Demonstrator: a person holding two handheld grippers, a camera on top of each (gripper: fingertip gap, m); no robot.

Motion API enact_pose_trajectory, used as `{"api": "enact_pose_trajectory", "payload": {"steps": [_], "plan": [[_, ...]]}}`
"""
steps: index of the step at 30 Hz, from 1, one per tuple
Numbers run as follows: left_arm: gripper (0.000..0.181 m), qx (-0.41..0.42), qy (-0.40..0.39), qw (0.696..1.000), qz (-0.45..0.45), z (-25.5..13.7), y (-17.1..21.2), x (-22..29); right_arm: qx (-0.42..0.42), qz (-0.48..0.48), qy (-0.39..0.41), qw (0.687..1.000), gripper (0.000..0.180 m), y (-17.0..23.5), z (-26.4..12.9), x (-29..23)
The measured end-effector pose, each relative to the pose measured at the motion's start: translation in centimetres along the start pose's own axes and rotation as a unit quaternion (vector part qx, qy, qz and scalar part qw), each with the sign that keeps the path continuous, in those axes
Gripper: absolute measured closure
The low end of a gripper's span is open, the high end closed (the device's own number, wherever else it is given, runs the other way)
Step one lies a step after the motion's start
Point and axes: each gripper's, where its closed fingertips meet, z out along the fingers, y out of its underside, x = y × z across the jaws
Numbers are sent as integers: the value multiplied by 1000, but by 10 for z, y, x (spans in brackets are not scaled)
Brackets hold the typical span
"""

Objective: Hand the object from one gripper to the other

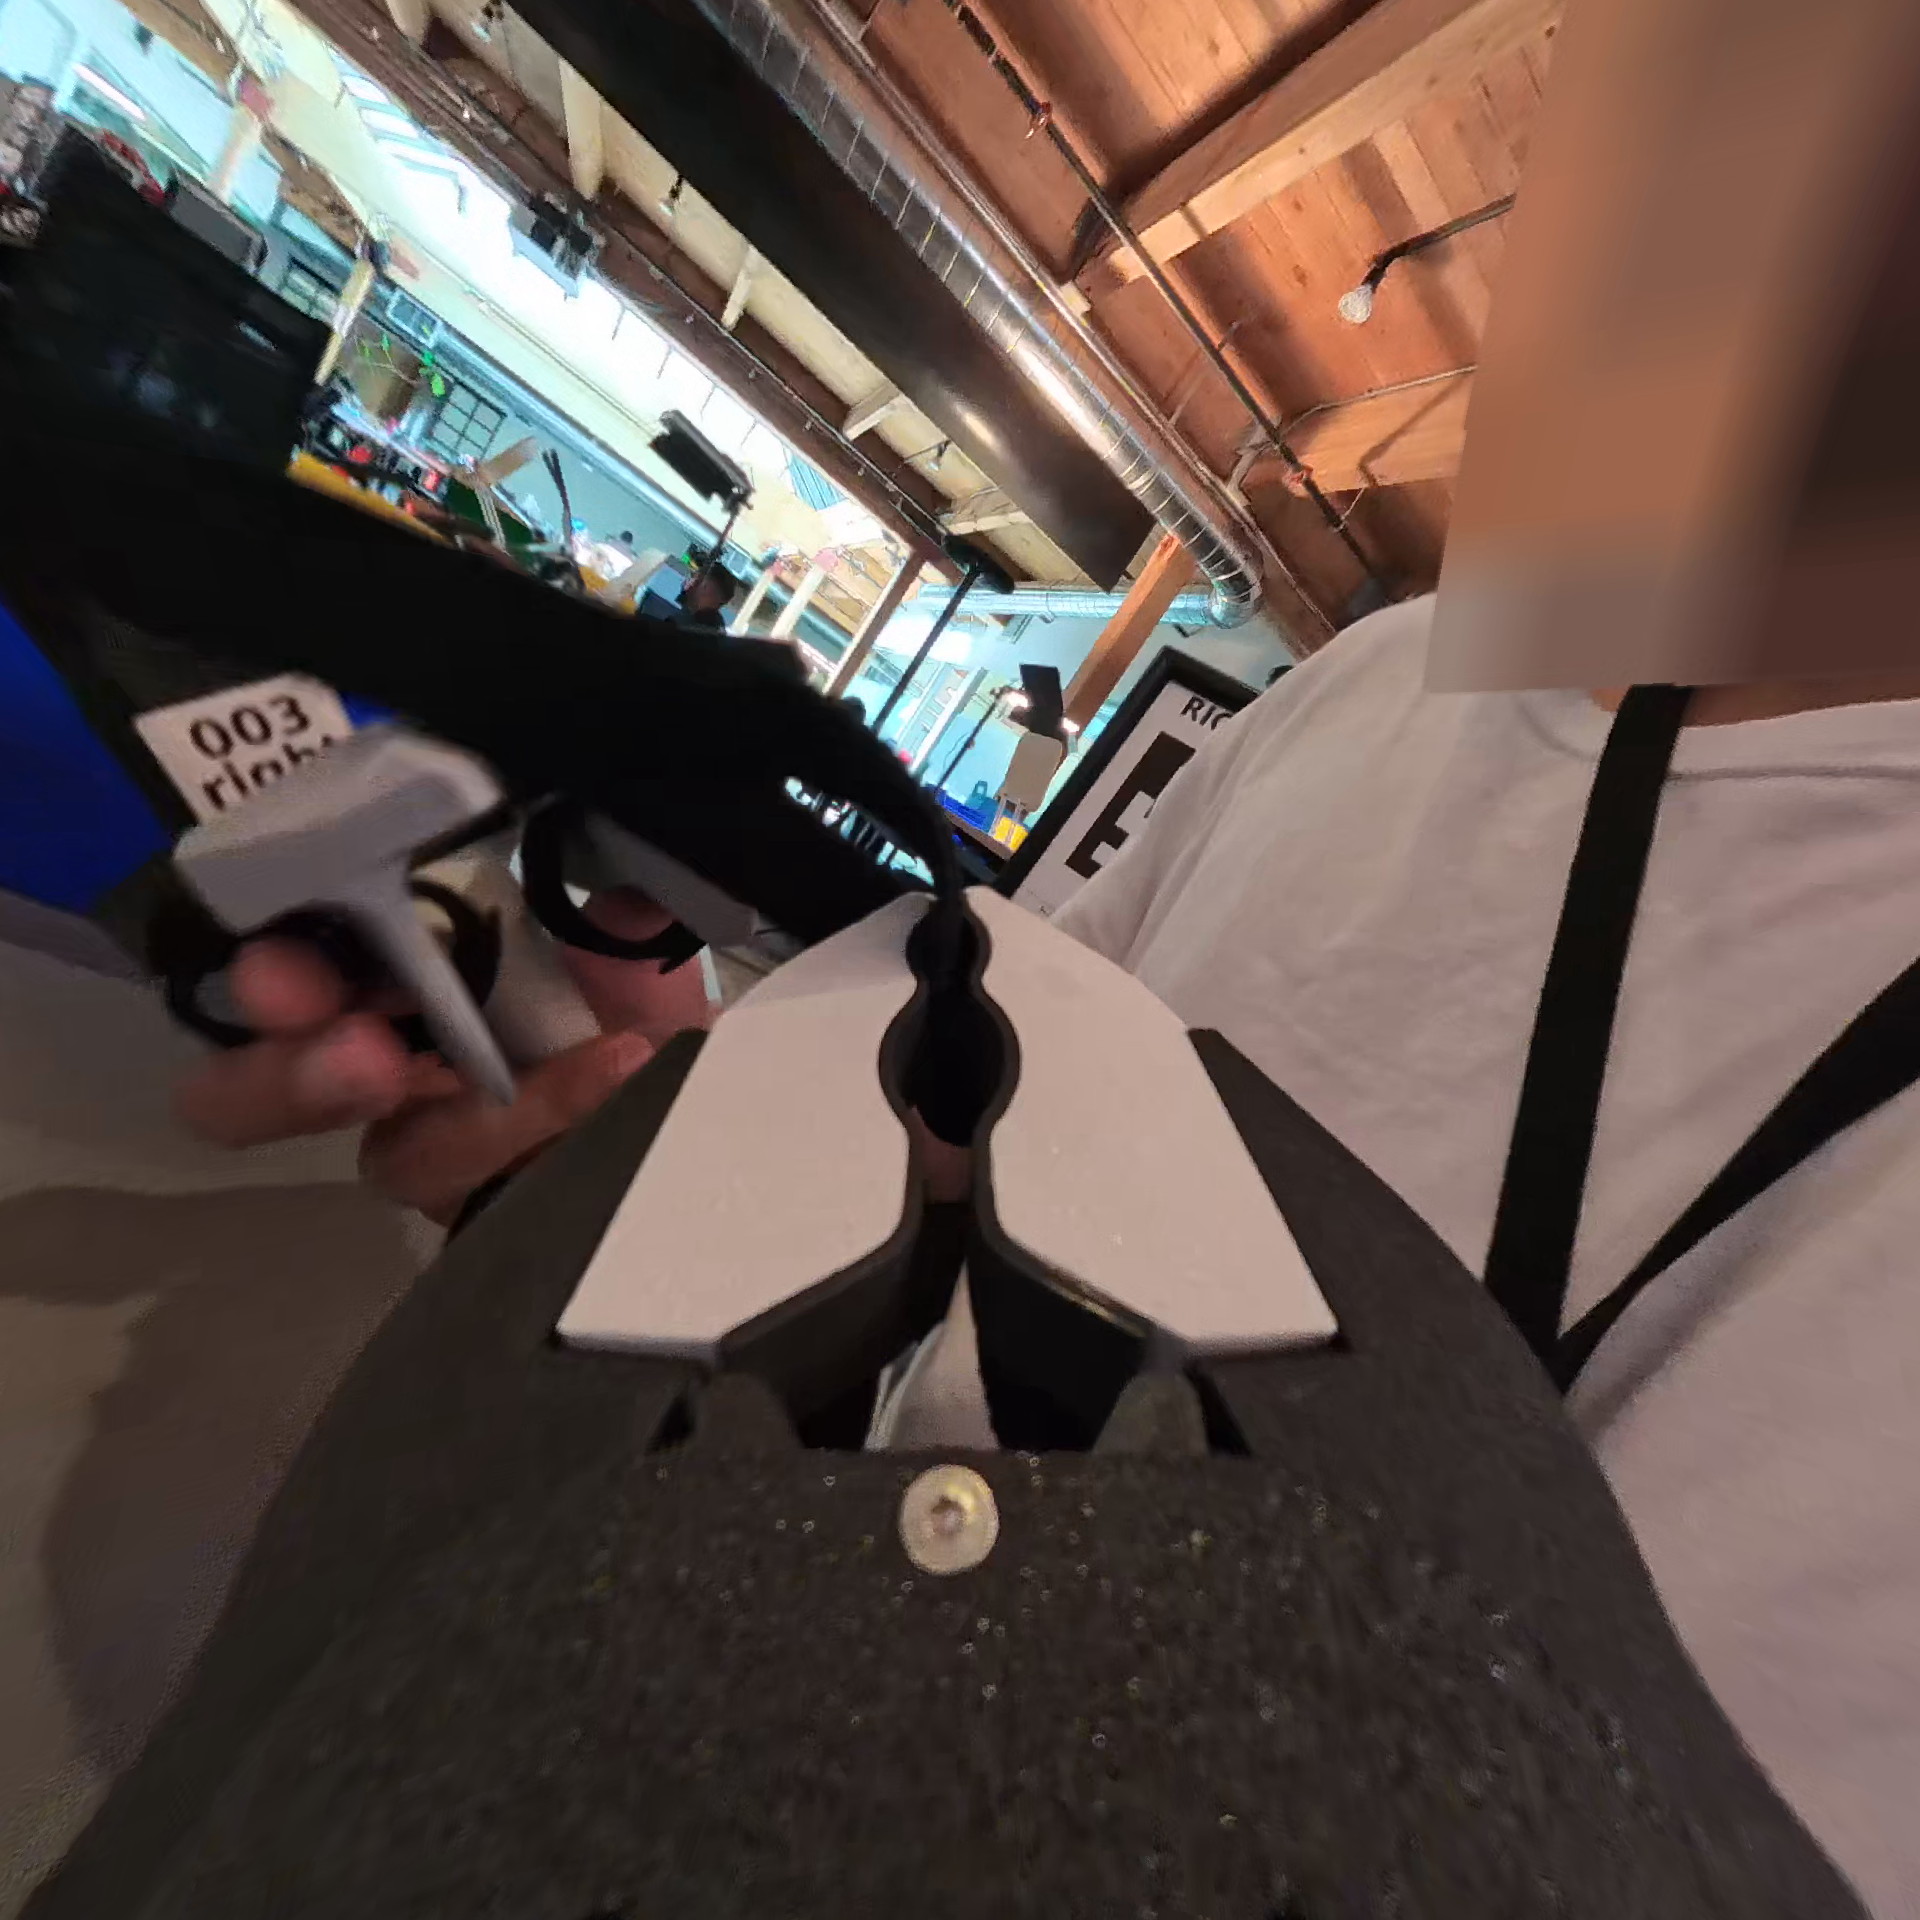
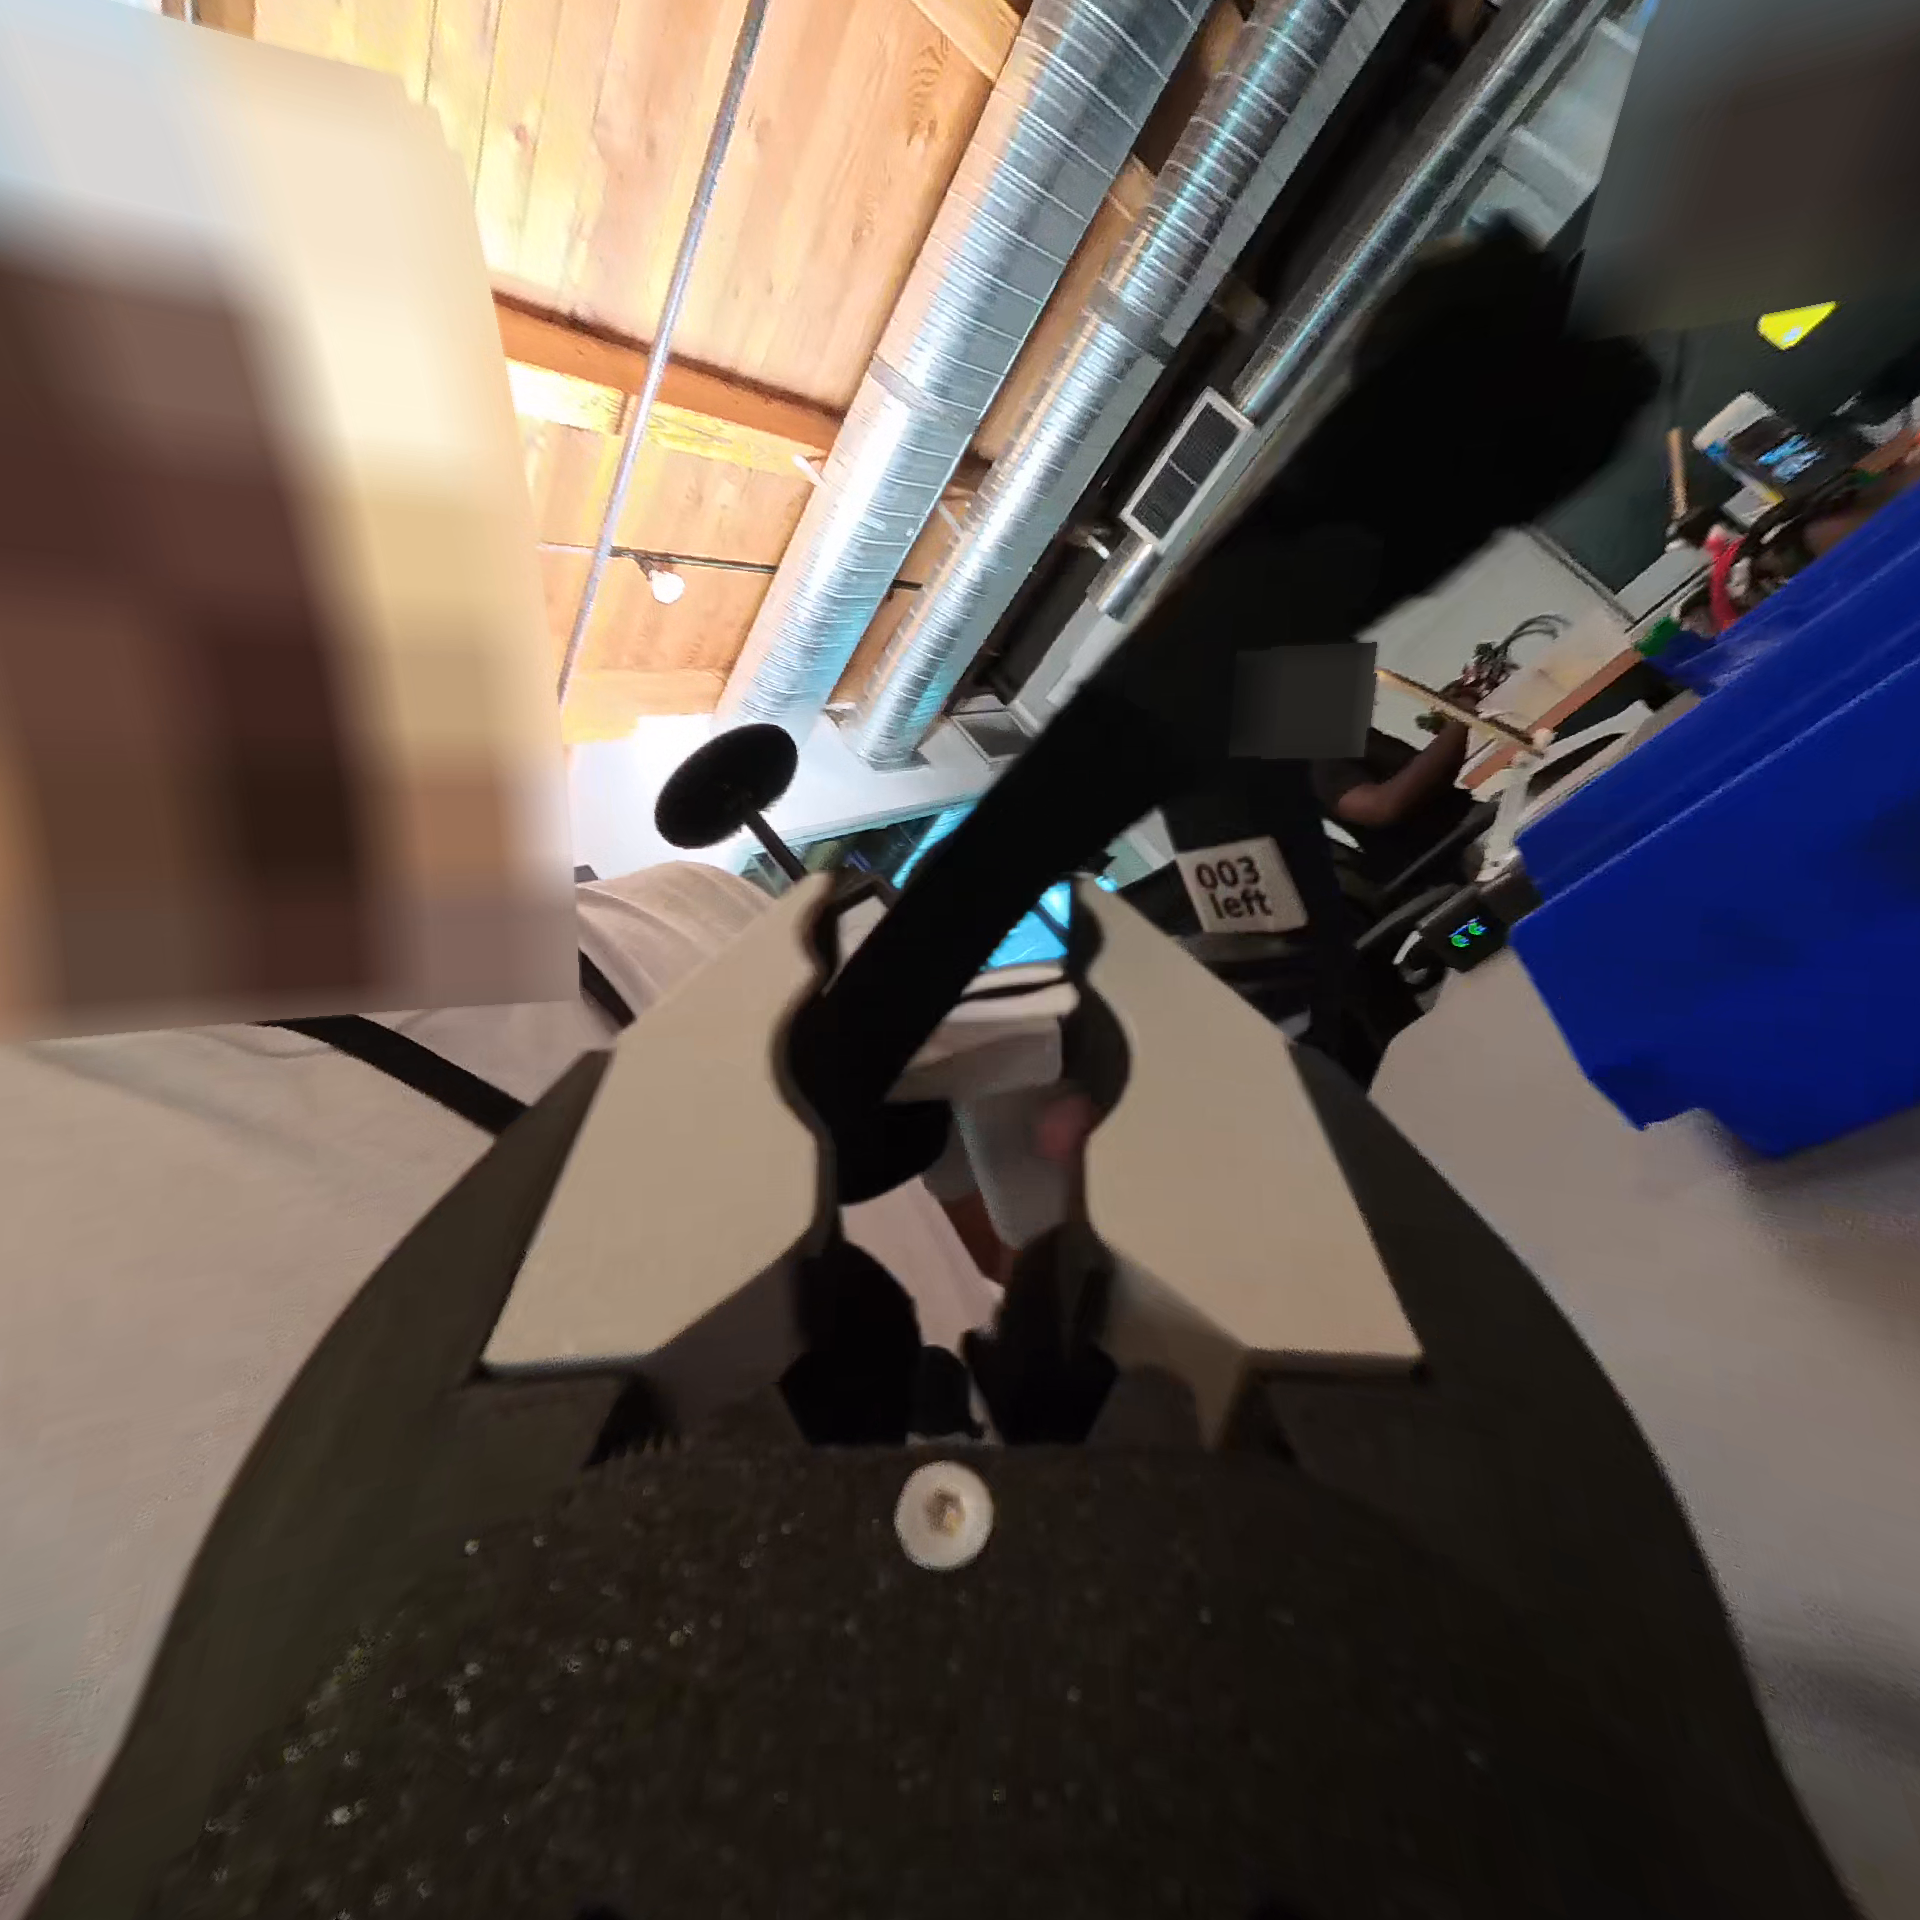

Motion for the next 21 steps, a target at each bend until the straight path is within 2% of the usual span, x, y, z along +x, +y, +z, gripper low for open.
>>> {"api": "enact_pose_trajectory", "payload": {"steps": [3, 7, 8, 10, 12, 13, 15, 17, 19, 21], "plan": [[181, -37, -31, 999, -4, 2, 20, -16, 12, -28, 25, 999, 165, -3, -7, 6], [174, -85, -137, 987, 20, -10, 36, -50, -5, -54, 116, 992, 175, -3, -22, 28], [169, -104, -165, 980, 29, -15, 39, -58, -9, -62, 142, 988, 175, -5, -28, 33], [145, -137, -234, 961, 50, -28, 42, -75, -36, -100, 214, 971, 175, -4, -41, 46], [120, -151, -297, 940, 75, -42, 34, -87, -70, -151, 283, 945, 176, -5, -52, 54], [115, -152, -323, 930, 84, -48, 26, -90, -89, -175, 316, 928, 176, -6, -57, 57], [116, -139, -350, 922, 93, -54, 9, -91, -144, -227, 377, 886, 175, -3, -63, 65], [117, -125, -361, 920, 91, -55, -5, -90, -204, -258, 407, 852, 175, 10, -60, 71], [119, -124, -367, 917, 96, -54, -13, -91, -248, -268, 406, 837, 175, 28, -51, 76], [126, -127, -376, 911, 112, -54, -19, -93, -267, -263, 398, 837, 175, 41, -43, 78]]}}
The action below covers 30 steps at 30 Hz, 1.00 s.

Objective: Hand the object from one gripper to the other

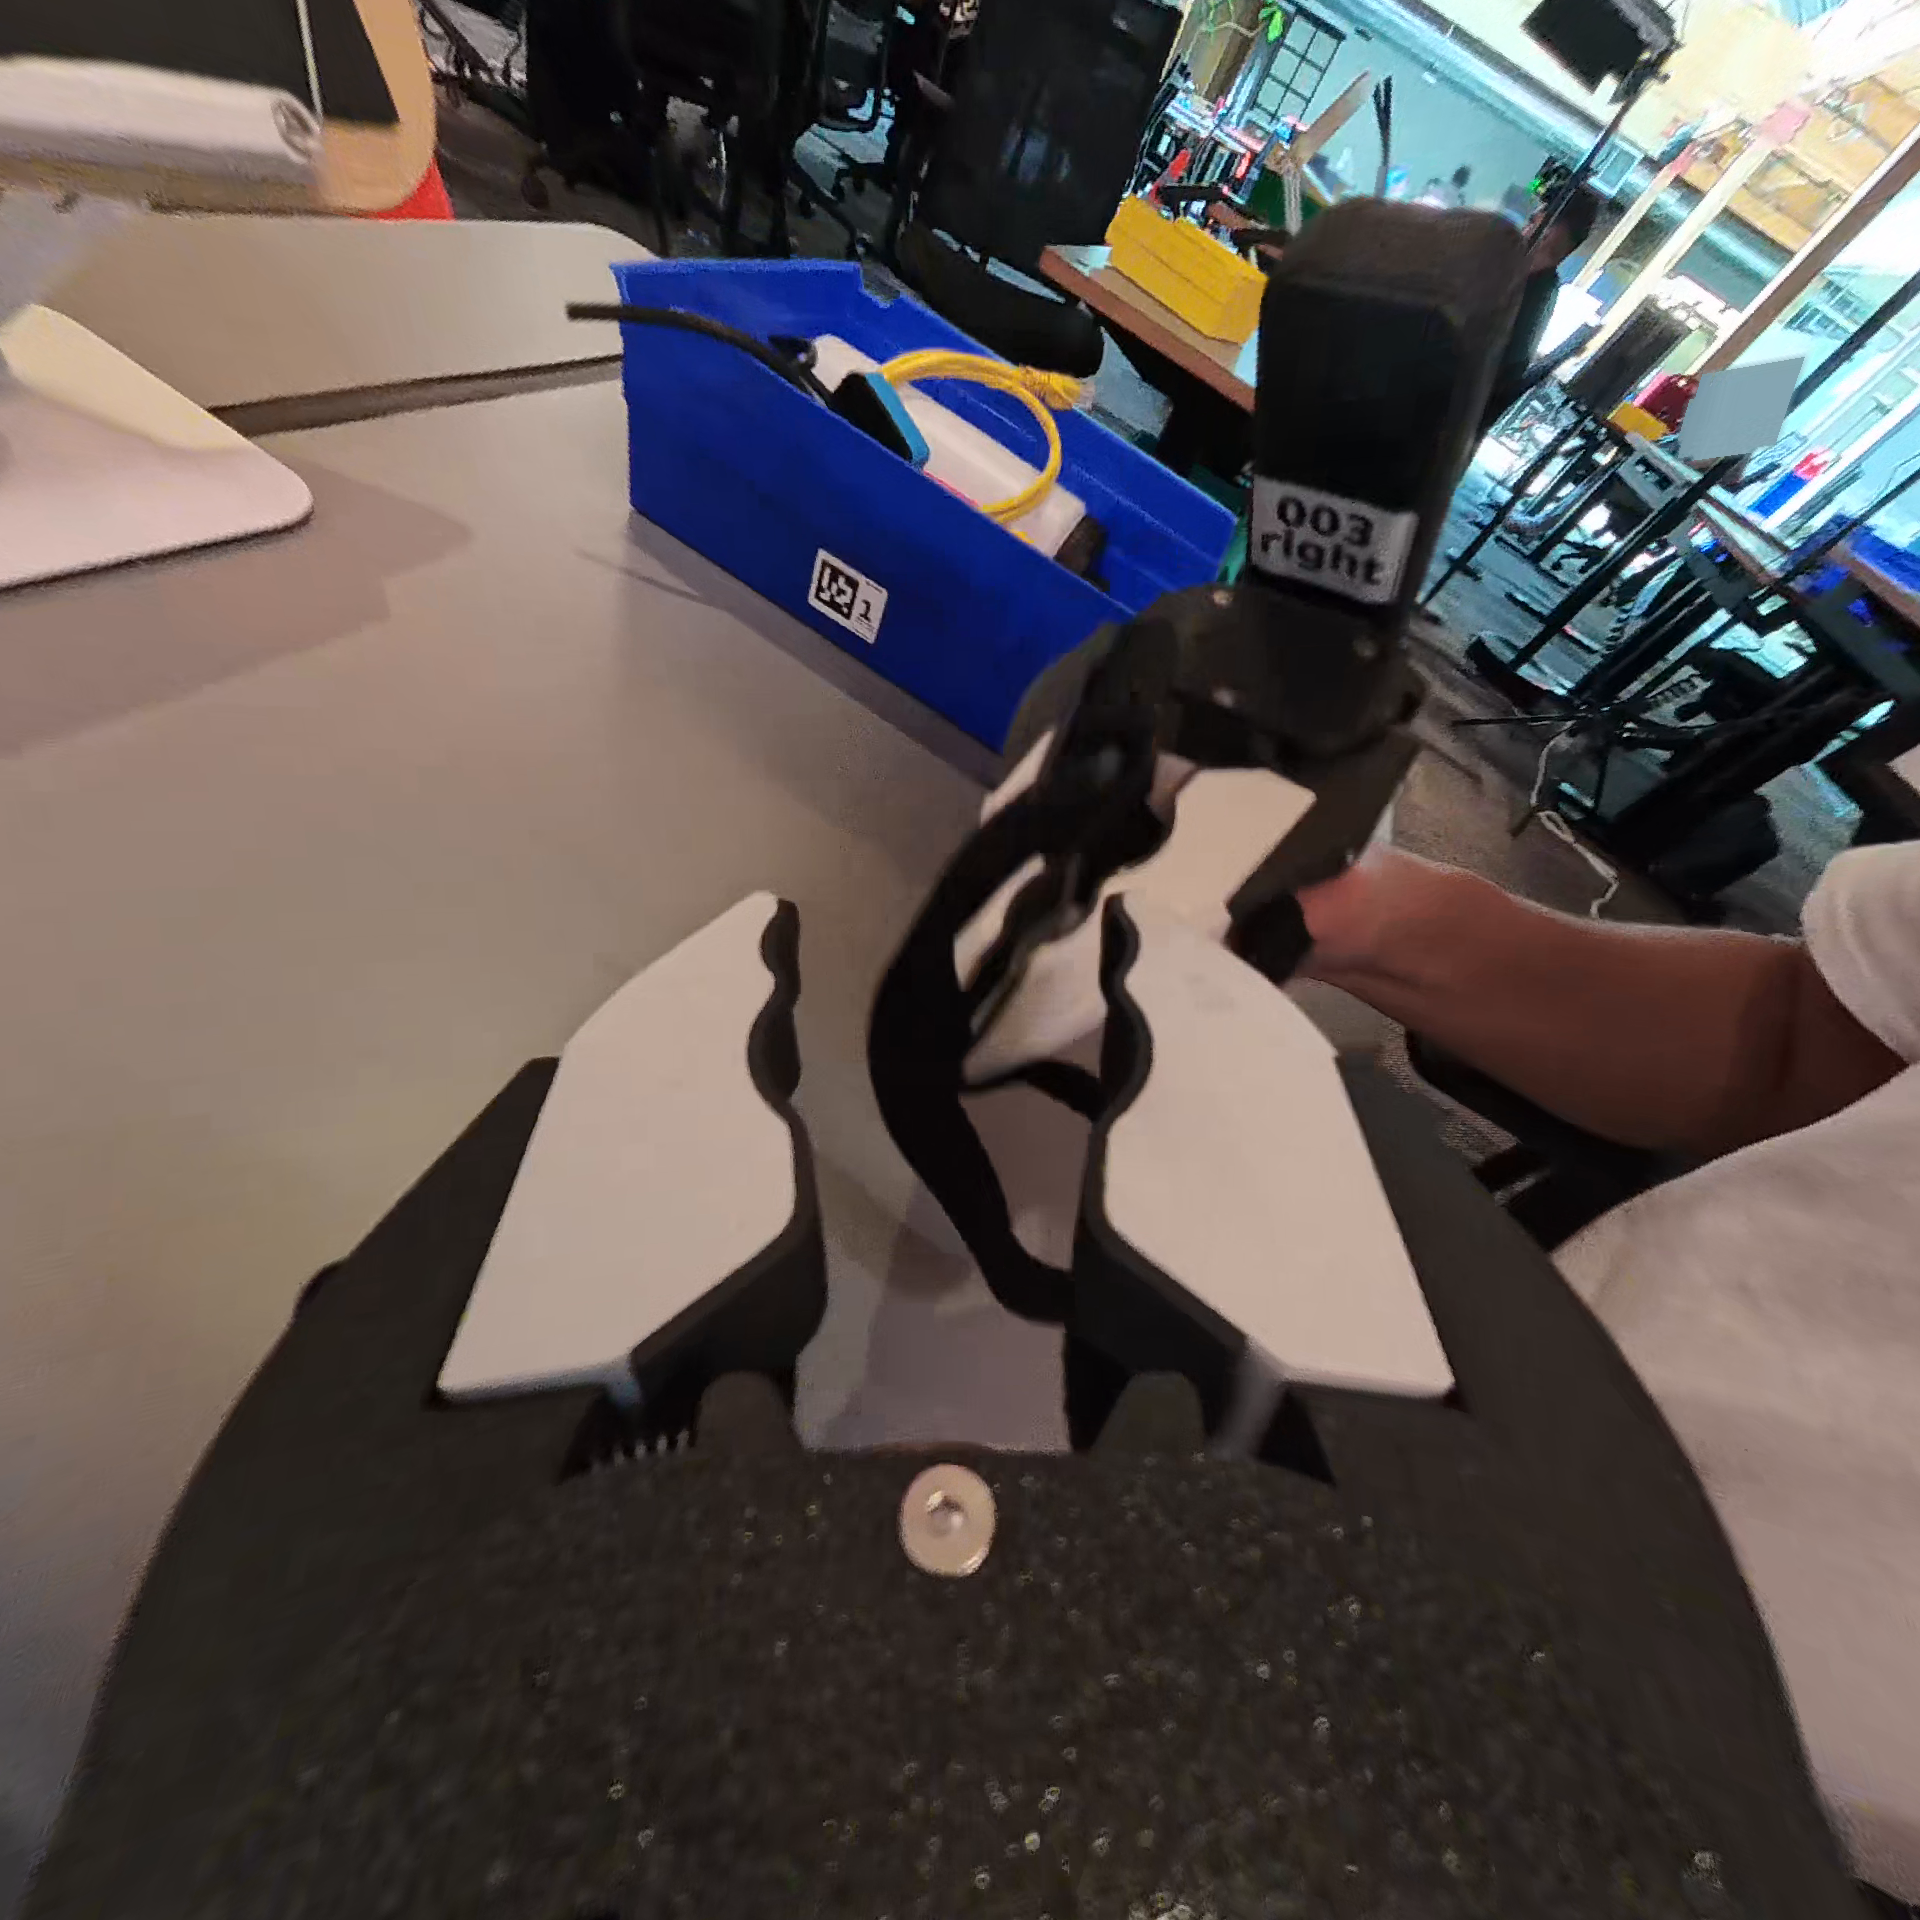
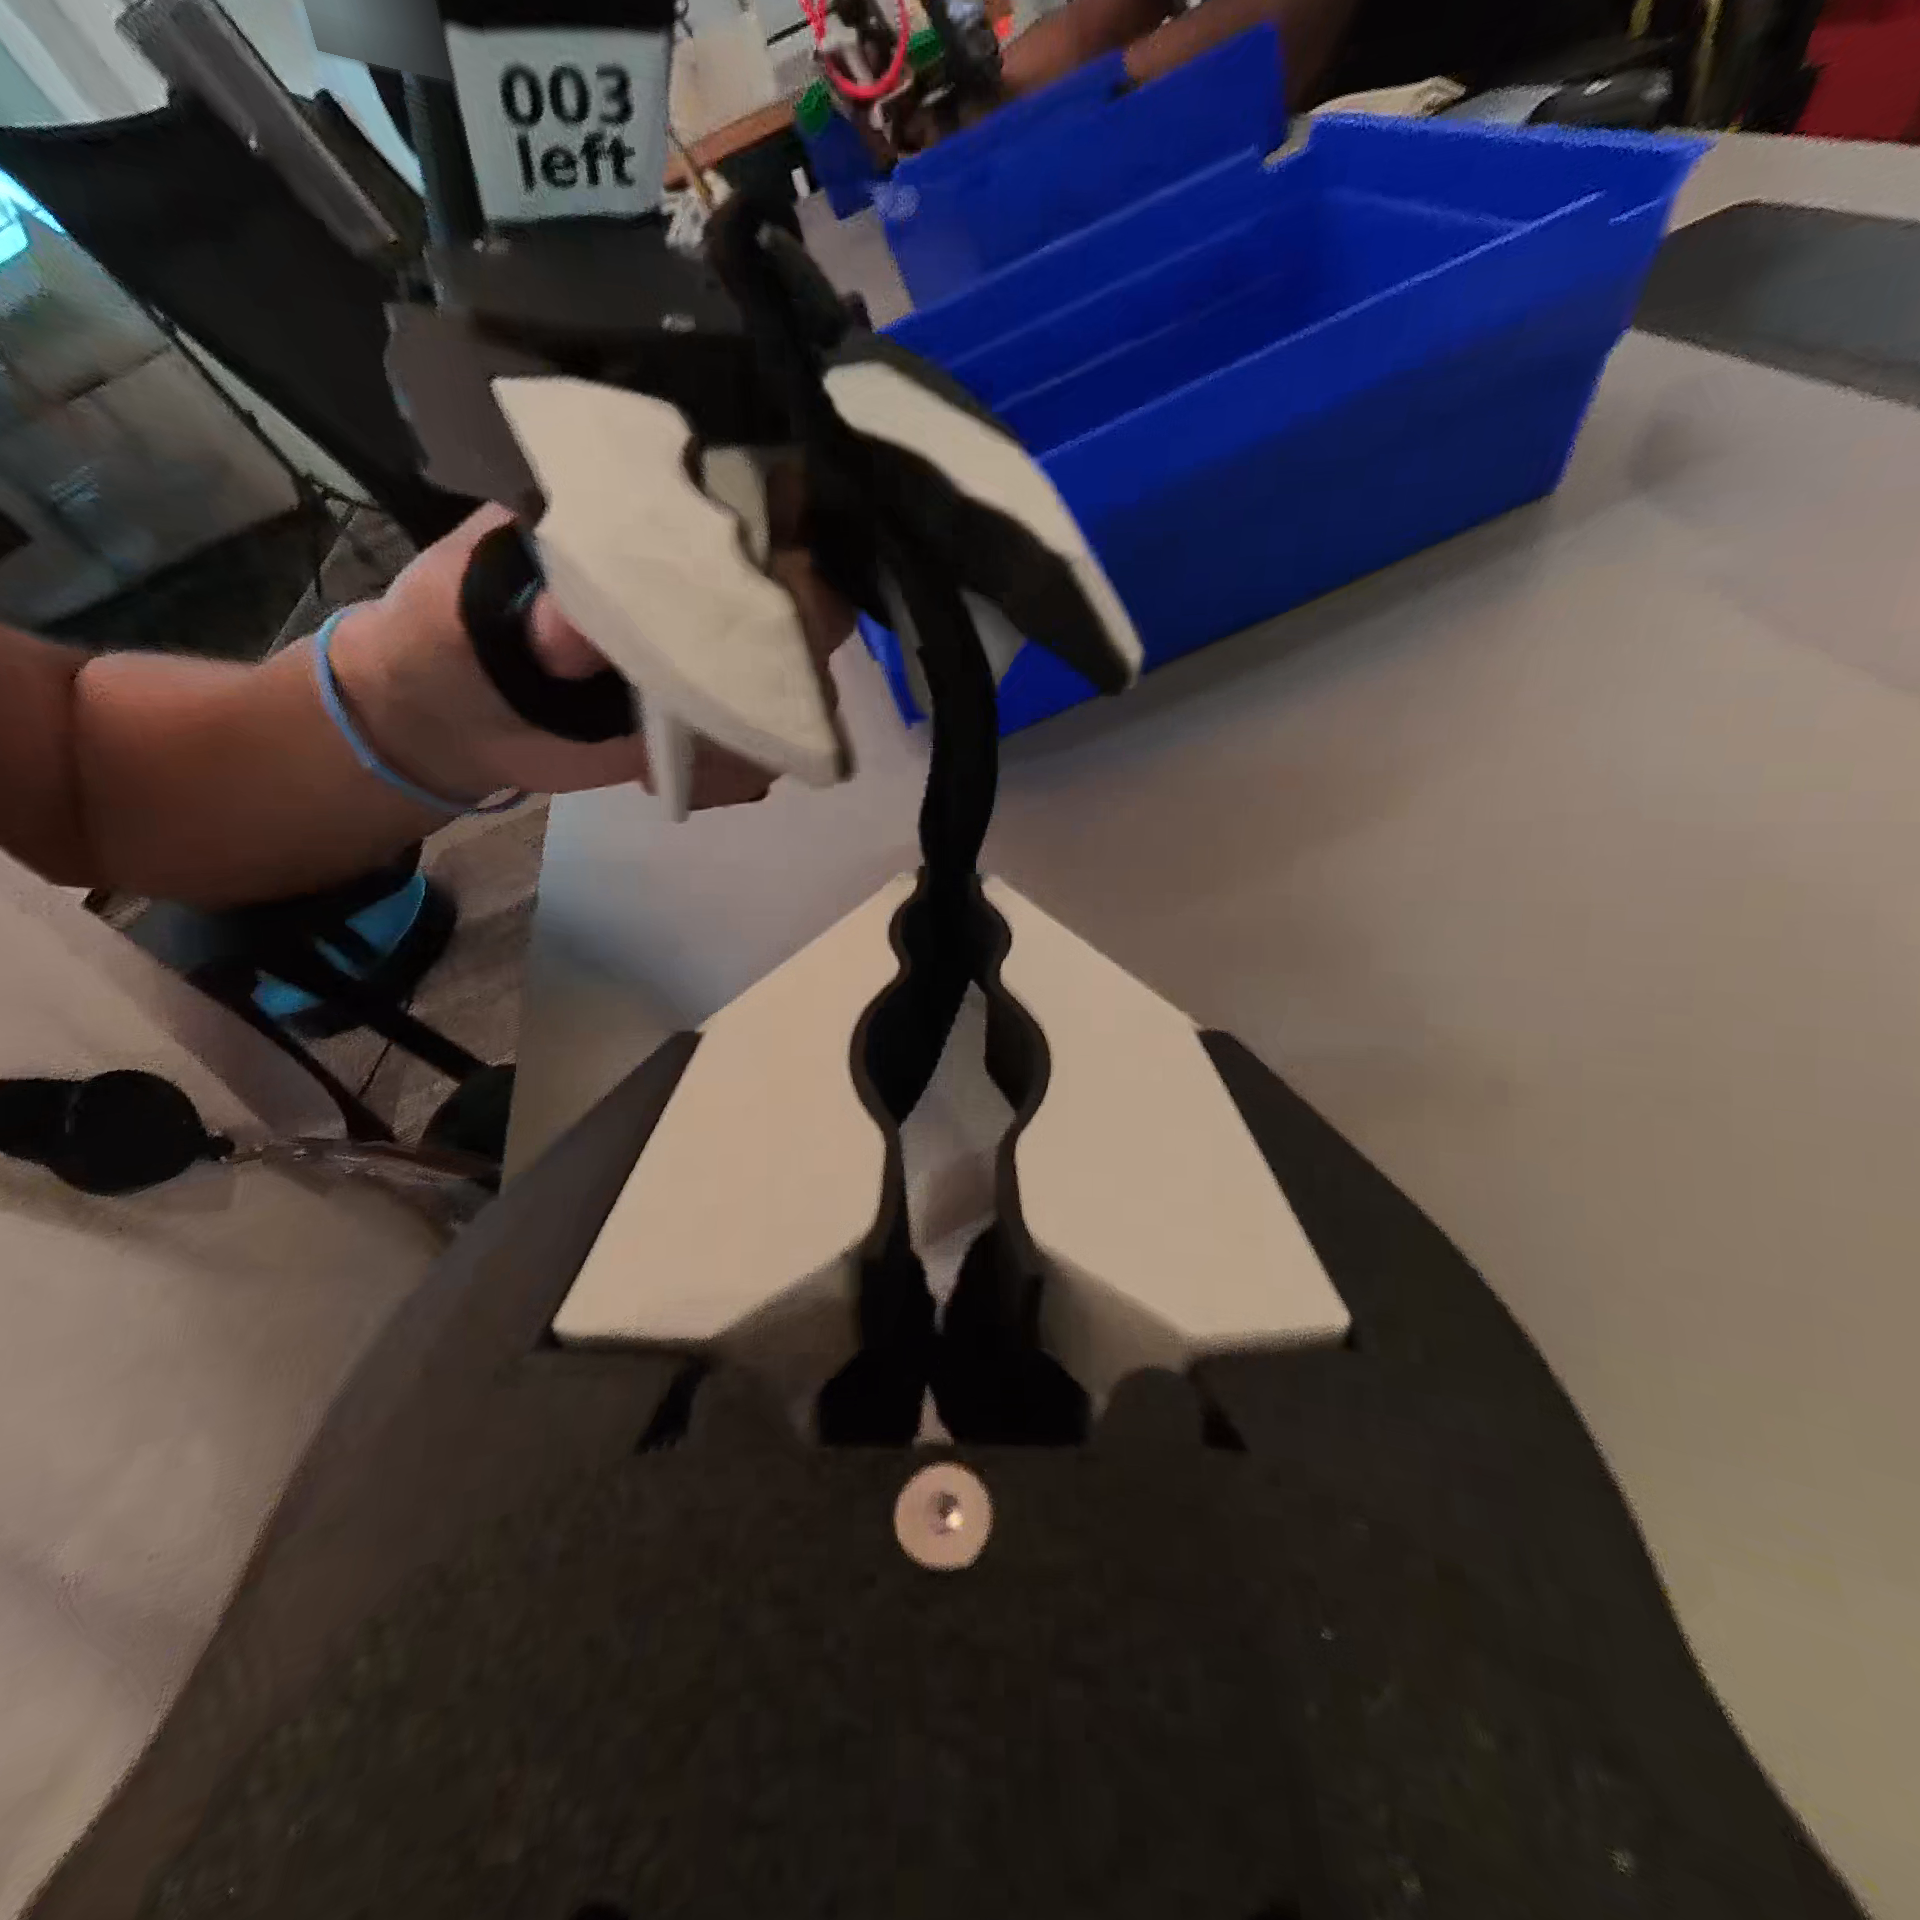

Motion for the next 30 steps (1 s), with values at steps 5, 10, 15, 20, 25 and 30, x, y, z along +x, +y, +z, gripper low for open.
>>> {"api": "enact_pose_trajectory", "payload": {"steps": [5, 10, 15, 20, 25, 30], "plan": [[178, 16, -14, 1000, 3, -12, -3, -9, 25, 30, -27, 999, 169, -3, 1, -5], [179, 57, 39, 996, -62, -27, -17, -9, 62, 71, -104, 990, 138, -10, -9, -13], [178, 64, 200, 975, -76, -38, -25, 31, 110, 235, -244, 934, 130, -21, -32, -10], [178, 27, 187, 978, -88, -20, -6, 31, 107, 191, -274, 936, 131, -23, -21, -33], [178, 41, 167, 977, -125, -17, -5, 18, 25, 71, -164, 984, 175, 4, 4, -35], [177, 50, 161, 977, -132, -17, -5, 13, 18, 67, -132, 989, 176, 5, 5, -28]]}}
